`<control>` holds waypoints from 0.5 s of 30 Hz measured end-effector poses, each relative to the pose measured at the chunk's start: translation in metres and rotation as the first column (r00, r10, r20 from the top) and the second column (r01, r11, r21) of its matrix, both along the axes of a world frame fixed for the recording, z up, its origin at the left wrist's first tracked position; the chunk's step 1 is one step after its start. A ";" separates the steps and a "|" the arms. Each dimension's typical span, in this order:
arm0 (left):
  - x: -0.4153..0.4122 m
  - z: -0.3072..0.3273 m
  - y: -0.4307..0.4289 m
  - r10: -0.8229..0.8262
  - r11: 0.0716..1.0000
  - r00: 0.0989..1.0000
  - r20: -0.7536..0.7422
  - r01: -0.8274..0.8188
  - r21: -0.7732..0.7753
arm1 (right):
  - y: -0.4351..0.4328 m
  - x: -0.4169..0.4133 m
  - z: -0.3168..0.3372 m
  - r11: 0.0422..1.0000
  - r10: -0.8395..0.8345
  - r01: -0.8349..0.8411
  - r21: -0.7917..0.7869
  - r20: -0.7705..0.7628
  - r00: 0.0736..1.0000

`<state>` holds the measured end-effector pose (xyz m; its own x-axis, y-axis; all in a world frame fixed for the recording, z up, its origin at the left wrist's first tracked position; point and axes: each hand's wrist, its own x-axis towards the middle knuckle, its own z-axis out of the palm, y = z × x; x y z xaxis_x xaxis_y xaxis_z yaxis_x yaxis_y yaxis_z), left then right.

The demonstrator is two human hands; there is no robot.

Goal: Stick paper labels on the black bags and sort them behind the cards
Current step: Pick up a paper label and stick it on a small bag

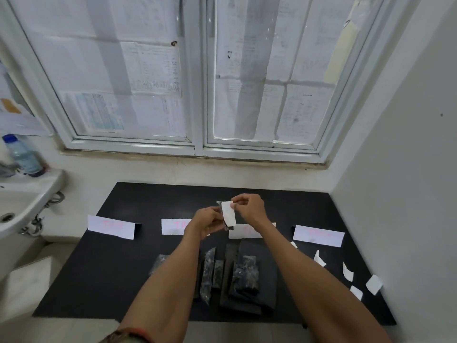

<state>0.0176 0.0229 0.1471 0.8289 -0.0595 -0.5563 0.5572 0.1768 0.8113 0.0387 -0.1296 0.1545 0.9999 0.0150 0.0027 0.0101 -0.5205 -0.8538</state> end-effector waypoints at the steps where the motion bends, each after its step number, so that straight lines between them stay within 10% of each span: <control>1: -0.002 0.002 0.001 -0.007 1.000 1.000 0.004 0.007 -0.015 | 0.001 0.000 0.000 1.000 0.001 -0.001 -0.015 0.003 1.000; 15: -0.005 0.005 -0.005 -0.037 0.995 0.999 0.038 0.040 -0.093 | -0.004 -0.005 0.002 0.996 -0.021 0.025 -0.087 0.049 0.999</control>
<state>0.0128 0.0179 0.1521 0.8445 -0.1421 -0.5164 0.5356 0.2316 0.8121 0.0334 -0.1340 0.1567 0.9987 -0.0055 0.0504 0.0373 -0.5941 -0.8035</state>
